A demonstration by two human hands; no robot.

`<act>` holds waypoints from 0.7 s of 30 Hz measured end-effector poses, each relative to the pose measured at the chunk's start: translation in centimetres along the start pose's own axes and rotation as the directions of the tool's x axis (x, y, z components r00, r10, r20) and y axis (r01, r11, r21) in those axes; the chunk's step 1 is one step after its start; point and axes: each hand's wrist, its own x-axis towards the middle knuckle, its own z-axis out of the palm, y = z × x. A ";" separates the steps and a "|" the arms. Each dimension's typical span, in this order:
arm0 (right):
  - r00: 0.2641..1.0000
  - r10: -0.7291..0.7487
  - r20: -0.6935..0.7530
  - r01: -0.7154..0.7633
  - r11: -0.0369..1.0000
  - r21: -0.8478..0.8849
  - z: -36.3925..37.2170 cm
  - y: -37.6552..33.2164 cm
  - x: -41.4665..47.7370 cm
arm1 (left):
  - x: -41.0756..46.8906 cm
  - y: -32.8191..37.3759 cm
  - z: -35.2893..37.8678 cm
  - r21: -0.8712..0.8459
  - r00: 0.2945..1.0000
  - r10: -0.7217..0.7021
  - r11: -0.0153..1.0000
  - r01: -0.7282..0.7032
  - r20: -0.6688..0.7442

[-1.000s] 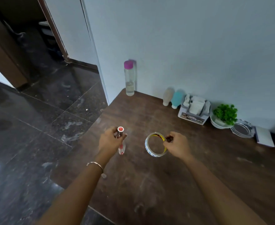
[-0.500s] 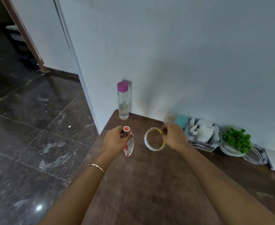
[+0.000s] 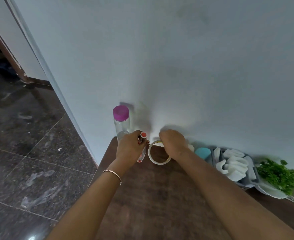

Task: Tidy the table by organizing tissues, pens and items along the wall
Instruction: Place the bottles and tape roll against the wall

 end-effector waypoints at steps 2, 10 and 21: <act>0.999 -0.024 0.038 0.025 0.999 -0.027 0.5 -0.5 0.6 | 0.7 -0.2 0.4 0.013 1.000 0.005 1.000 -0.005 -0.011; 0.997 -0.064 0.053 0.068 0.994 -0.086 2.1 -1.5 1.4 | 1.3 -0.1 0.8 0.053 0.997 0.024 0.998 -0.021 -0.071; 0.993 -0.089 0.080 0.097 0.989 -0.111 2.9 -1.3 1.2 | 1.1 0.6 0.3 0.119 0.995 0.045 0.992 -0.035 -0.086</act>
